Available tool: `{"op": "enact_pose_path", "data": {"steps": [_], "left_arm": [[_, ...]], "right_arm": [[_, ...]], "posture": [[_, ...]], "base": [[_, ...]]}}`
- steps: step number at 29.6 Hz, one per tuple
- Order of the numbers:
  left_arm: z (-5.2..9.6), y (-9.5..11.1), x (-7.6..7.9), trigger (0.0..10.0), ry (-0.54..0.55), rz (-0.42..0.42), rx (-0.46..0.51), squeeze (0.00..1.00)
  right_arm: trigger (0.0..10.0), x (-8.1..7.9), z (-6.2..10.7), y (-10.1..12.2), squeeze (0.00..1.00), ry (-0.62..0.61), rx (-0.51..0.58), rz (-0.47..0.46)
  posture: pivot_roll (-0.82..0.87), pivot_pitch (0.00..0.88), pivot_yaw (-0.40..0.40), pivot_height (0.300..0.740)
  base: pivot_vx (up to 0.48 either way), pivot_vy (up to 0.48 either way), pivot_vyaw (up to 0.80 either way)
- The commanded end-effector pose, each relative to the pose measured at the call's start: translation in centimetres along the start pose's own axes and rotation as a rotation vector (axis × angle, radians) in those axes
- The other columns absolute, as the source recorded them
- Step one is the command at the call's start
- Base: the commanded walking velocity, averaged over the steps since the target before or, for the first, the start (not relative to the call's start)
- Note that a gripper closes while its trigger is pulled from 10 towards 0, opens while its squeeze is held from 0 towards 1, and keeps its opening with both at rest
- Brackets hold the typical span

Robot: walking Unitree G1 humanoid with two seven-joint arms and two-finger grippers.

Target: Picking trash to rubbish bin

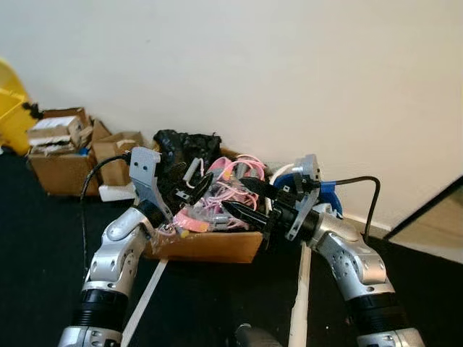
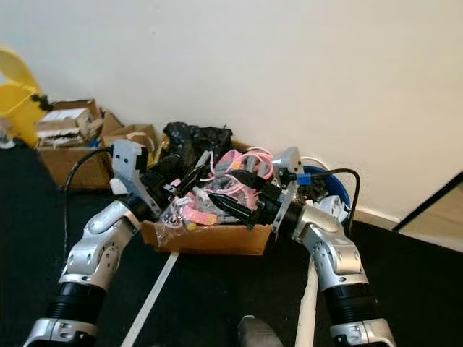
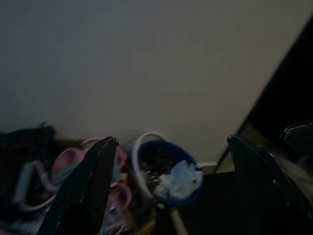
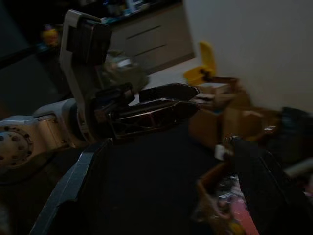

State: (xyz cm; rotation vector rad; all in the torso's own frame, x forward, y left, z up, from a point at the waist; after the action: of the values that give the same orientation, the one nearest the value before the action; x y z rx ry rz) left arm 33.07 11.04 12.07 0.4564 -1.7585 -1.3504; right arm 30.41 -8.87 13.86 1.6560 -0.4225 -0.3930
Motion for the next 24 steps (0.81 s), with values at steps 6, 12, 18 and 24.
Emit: {"op": "enact_pose_path", "data": {"steps": [6,12,18,24], "left_arm": [[0.03,-0.38,0.02,10.0,-0.006,0.017,-0.008,0.0],[0.01,-0.49,-0.03,10.0,-0.007,0.018,-0.009,0.0],[-0.02,-0.42,0.06,10.0,-0.014,0.023,-0.005,0.0],[-0.15,-0.09,0.08,10.0,-0.014,0.021,0.006,0.0]], "right_arm": [[10.0,0.14,0.23,-0.05,0.0,-0.008,-0.001,-0.013],[10.0,0.11,0.19,-0.22,0.0,-0.003,-0.008,-0.008],[10.0,-0.29,0.14,-0.15,0.0,0.024,-0.004,-0.004],[10.0,-0.29,0.1,0.11,0.0,0.029,0.008,-0.005]], "posture": [[0.01,0.0,-0.025,0.74],[0.01,0.0,-0.03,0.74],[0.01,0.0,-0.028,0.74],[0.01,0.0,-0.028,0.74]], "base": [[0.0,0.0,-0.79],[0.0,0.0,-0.79],[0.0,0.0,-0.79],[0.0,0.0,-0.79]]}}
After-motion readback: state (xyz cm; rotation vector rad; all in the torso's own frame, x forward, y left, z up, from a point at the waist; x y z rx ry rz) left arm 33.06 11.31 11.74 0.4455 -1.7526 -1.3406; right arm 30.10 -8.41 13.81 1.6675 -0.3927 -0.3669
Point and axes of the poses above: a point about 5 cm out from each wrist's last joint towards the gripper, its own z axis pointing back from the gripper into the wrist, its own y axis along the axis of the wrist's last joint, x = y × z, the point moved 4 cm from there along -z, pointing out of the wrist towards the gripper, and after that the axes turned 12 degrees about z, right-handed, at the moved point
